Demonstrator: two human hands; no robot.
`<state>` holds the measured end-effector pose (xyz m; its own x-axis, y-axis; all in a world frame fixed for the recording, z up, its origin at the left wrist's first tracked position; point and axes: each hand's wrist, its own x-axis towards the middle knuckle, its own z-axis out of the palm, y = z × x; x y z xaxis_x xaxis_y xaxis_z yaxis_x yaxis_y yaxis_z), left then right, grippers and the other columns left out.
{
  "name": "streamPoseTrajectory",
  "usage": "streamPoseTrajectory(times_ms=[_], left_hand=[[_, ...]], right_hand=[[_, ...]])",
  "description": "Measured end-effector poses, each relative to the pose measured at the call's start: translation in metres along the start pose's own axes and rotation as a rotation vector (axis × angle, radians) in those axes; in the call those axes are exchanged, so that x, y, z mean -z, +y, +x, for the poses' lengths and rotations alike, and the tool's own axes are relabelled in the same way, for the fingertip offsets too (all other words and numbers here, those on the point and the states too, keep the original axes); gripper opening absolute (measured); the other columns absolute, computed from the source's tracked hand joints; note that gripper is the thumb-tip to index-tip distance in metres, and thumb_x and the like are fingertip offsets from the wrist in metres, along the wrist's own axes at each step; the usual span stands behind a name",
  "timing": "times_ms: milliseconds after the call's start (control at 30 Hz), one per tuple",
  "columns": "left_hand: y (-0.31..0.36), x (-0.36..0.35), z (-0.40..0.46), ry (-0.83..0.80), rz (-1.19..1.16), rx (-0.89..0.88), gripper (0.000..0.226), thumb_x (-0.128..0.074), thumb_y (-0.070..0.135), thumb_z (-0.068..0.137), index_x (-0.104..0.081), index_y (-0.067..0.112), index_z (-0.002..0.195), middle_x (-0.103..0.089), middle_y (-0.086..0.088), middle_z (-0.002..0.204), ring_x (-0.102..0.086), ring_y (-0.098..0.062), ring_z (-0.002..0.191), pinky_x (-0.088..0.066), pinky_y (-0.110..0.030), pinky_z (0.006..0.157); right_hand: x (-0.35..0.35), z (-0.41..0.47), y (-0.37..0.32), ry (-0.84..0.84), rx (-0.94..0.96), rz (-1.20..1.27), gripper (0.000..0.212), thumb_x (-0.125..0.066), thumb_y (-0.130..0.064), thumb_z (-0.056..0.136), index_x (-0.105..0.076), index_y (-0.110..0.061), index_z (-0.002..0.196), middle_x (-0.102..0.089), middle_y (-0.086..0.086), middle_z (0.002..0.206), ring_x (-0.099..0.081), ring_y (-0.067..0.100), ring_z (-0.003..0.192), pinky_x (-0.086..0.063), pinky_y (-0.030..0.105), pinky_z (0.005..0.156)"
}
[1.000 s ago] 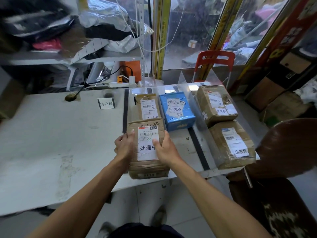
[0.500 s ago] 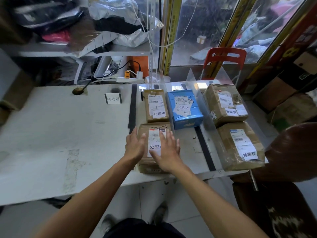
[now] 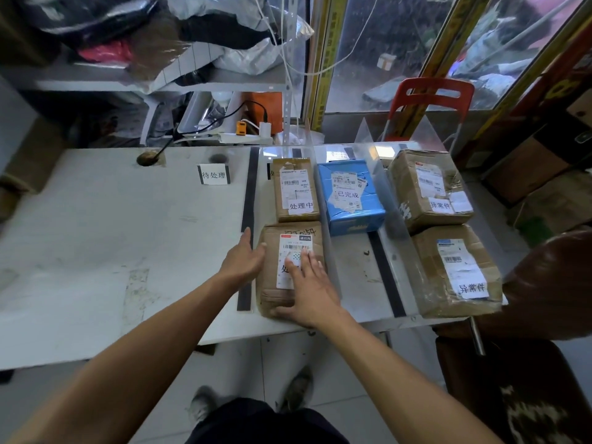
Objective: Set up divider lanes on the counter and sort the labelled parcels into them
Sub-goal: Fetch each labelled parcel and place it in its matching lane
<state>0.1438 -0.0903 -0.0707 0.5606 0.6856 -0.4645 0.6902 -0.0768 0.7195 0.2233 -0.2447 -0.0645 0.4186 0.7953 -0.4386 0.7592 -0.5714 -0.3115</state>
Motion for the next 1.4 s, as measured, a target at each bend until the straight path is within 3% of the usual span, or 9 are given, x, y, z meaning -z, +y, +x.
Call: streamPoseTrajectory(times_ms=[233, 300, 400, 500, 633, 767, 1133, 1267, 1400], left_hand=[[0.024, 0.024, 0.035, 0.084, 0.235, -0.041, 0.062, -0.041, 0.047, 0.107, -0.025, 0.019, 0.16, -0.044, -0.013, 0.157, -0.054, -0.039, 0.133, -0.048, -0.046, 0.103], [0.024, 0.024, 0.047, 0.111, 0.336, -0.049, 0.054, -0.037, 0.046, 0.107, -0.042, 0.01, 0.147, -0.056, -0.018, 0.145, -0.058, -0.039, 0.124, -0.048, -0.045, 0.098], [0.027, 0.019, 0.054, 0.143, 0.398, -0.05, 0.045, -0.031, 0.04, 0.109, -0.061, 0.007, 0.108, -0.068, -0.02, 0.117, -0.06, -0.033, 0.096, -0.042, -0.036, 0.081], [0.03, 0.017, 0.051, 0.184, 0.365, 0.004, 0.046, -0.033, 0.032, 0.108, -0.066, 0.002, 0.104, -0.064, -0.017, 0.106, -0.057, -0.033, 0.093, -0.041, -0.034, 0.08], [0.03, 0.019, 0.053, 0.232, 0.291, 0.053, 0.043, -0.038, 0.029, 0.106, -0.067, -0.001, 0.11, -0.067, -0.023, 0.118, -0.063, -0.04, 0.105, -0.047, -0.037, 0.084], [0.032, 0.02, 0.049, 0.245, 0.314, 0.076, 0.039, -0.039, 0.026, 0.104, -0.068, 0.001, 0.11, -0.066, -0.022, 0.121, -0.062, -0.041, 0.108, -0.042, -0.034, 0.08], [0.037, 0.007, 0.024, 0.256, 0.361, 0.094, 0.03, -0.043, 0.022, 0.104, -0.066, 0.003, 0.108, -0.066, -0.021, 0.123, -0.061, -0.038, 0.106, -0.04, -0.033, 0.077], [0.038, 0.007, 0.017, 0.239, 0.371, 0.077, 0.025, -0.044, 0.025, 0.105, -0.056, 0.008, 0.091, -0.063, -0.018, 0.11, -0.057, -0.036, 0.097, -0.038, -0.033, 0.078], [0.031, 0.006, 0.018, 0.247, 0.338, 0.086, 0.031, -0.041, 0.028, 0.107, -0.059, 0.008, 0.093, -0.055, -0.008, 0.096, -0.051, -0.026, 0.086, -0.038, -0.034, 0.075]], right_hand=[[0.007, 0.007, 0.002, -0.008, 0.029, -0.021, 0.112, -0.076, -0.053, 0.084, -0.004, -0.022, 0.164, 0.016, 0.013, 0.169, 0.017, 0.028, 0.156, 0.012, 0.031, 0.117], [0.008, 0.008, 0.004, -0.02, 0.035, -0.027, 0.111, -0.076, -0.052, 0.084, -0.004, -0.022, 0.163, 0.016, 0.014, 0.169, 0.017, 0.028, 0.156, 0.01, 0.033, 0.121], [0.008, 0.009, 0.007, -0.024, 0.041, -0.043, 0.111, -0.075, -0.053, 0.085, -0.002, -0.023, 0.163, 0.017, 0.014, 0.169, 0.017, 0.028, 0.156, 0.011, 0.032, 0.119], [0.006, 0.01, 0.008, -0.017, 0.053, -0.038, 0.111, -0.074, -0.053, 0.085, -0.002, -0.023, 0.163, 0.017, 0.014, 0.169, 0.018, 0.028, 0.156, 0.014, 0.03, 0.114], [0.004, 0.01, 0.009, -0.016, 0.056, -0.037, 0.112, -0.074, -0.055, 0.085, -0.001, -0.024, 0.163, 0.017, 0.013, 0.169, 0.019, 0.028, 0.155, 0.013, 0.032, 0.117], [0.004, 0.01, 0.01, -0.014, 0.06, -0.038, 0.112, -0.074, -0.055, 0.085, 0.0, -0.024, 0.163, 0.018, 0.013, 0.169, 0.019, 0.028, 0.155, 0.012, 0.034, 0.12], [0.001, 0.01, 0.01, -0.019, 0.055, -0.062, 0.113, -0.073, -0.057, 0.085, 0.001, -0.024, 0.163, 0.018, 0.015, 0.168, 0.02, 0.028, 0.155, 0.008, 0.037, 0.125], [-0.001, 0.01, 0.01, -0.017, 0.052, -0.074, 0.113, -0.072, -0.059, 0.085, 0.001, -0.023, 0.163, 0.018, 0.015, 0.168, 0.02, 0.028, 0.155, 0.009, 0.036, 0.124], [0.001, 0.009, 0.01, -0.014, 0.058, -0.084, 0.116, -0.071, -0.064, 0.083, 0.002, -0.024, 0.163, 0.018, 0.014, 0.169, 0.02, 0.027, 0.155, 0.008, 0.037, 0.124]])
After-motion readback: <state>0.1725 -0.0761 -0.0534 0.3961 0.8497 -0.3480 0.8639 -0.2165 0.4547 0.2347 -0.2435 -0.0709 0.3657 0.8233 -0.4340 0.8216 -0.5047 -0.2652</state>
